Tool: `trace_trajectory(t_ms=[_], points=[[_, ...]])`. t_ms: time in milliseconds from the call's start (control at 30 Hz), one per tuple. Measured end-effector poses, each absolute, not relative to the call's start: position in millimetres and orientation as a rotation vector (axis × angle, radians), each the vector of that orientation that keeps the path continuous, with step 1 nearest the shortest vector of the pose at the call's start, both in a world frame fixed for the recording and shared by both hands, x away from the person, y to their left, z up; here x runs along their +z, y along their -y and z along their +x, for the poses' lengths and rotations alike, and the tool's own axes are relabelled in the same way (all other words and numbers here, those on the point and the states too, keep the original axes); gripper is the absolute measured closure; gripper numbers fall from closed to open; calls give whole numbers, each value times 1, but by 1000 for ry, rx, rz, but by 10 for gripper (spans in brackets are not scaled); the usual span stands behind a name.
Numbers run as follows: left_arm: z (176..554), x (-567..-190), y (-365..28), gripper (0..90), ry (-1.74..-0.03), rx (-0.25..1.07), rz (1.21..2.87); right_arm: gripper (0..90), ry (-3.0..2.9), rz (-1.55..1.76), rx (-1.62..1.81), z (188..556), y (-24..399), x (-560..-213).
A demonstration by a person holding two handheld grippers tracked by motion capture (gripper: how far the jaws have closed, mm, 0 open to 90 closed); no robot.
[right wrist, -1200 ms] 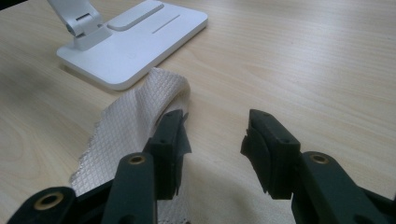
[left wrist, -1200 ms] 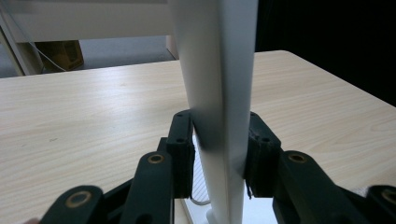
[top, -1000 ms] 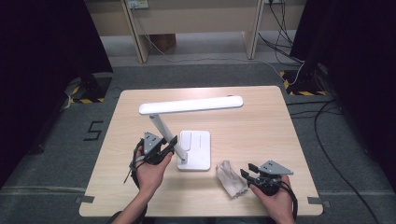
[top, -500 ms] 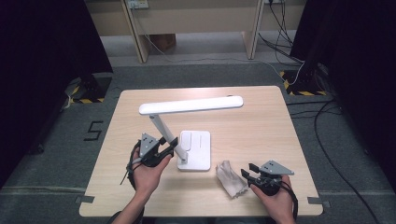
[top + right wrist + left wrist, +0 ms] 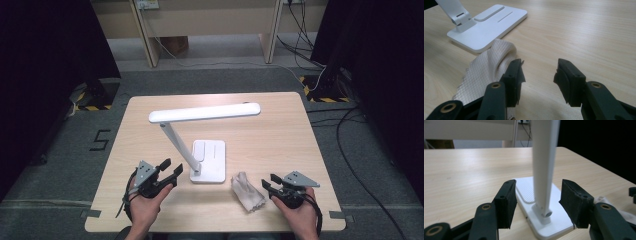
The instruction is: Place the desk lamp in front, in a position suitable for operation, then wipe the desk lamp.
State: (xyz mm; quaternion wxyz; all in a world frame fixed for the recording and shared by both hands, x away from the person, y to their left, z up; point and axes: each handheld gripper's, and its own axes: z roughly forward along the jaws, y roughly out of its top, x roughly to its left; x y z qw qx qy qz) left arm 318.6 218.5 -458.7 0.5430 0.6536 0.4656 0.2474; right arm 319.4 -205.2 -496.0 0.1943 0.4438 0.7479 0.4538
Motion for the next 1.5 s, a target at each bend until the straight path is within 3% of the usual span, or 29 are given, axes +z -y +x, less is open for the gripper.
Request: trace_trajectory(t_ms=[433, 867, 1500], points=[[318, -475, -222, 410, -1126, 535, 1590, 555, -2111, 1236, 1282, 322, 202, -495], [318, -487, -216, 408, -1111, 481, 1661, 609, -2235, 1199, 1278, 324, 191, -482], [317, -493, -206, 415, -1082, 442, 1705, 539, -2448, 1201, 1105, 337, 160, -491]])
